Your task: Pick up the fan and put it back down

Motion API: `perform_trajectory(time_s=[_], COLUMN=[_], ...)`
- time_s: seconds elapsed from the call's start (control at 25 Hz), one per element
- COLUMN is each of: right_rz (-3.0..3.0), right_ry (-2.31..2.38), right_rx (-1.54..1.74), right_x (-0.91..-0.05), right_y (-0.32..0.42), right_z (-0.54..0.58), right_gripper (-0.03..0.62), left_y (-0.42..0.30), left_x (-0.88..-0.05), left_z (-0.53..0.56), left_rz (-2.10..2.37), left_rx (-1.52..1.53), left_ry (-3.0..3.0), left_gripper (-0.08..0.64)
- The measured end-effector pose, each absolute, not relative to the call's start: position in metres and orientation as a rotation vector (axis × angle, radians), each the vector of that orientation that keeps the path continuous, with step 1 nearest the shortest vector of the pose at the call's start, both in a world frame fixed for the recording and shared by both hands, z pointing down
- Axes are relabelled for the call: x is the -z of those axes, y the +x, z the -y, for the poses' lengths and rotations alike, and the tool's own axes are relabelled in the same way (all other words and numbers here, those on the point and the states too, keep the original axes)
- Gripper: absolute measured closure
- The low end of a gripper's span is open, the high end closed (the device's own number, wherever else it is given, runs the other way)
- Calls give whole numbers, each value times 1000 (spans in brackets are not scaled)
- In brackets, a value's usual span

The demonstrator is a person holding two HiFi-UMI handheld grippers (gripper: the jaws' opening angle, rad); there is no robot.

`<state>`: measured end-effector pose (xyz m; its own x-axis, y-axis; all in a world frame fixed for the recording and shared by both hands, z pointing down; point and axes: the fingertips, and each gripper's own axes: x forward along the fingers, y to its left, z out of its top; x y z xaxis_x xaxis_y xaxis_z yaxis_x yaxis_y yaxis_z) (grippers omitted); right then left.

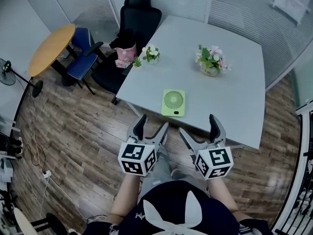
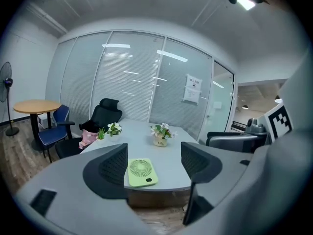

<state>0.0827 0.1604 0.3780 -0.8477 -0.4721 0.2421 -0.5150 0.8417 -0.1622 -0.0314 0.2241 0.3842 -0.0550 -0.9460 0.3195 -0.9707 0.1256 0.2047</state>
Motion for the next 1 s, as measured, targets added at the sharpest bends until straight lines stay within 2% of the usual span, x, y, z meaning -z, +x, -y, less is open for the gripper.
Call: perform_trajectory(time_s=[1.0], right_rz=[2579], right_ry=[662], right_rx=[-662], right_x=[-467], right_y=[6], right_z=[-65], right_gripper=[107], left_y=[-103], left_x=[-485], left_z=[-111], left_rz=[1655], left_rx=[-257], left_ry=[1773], left_gripper=[235])
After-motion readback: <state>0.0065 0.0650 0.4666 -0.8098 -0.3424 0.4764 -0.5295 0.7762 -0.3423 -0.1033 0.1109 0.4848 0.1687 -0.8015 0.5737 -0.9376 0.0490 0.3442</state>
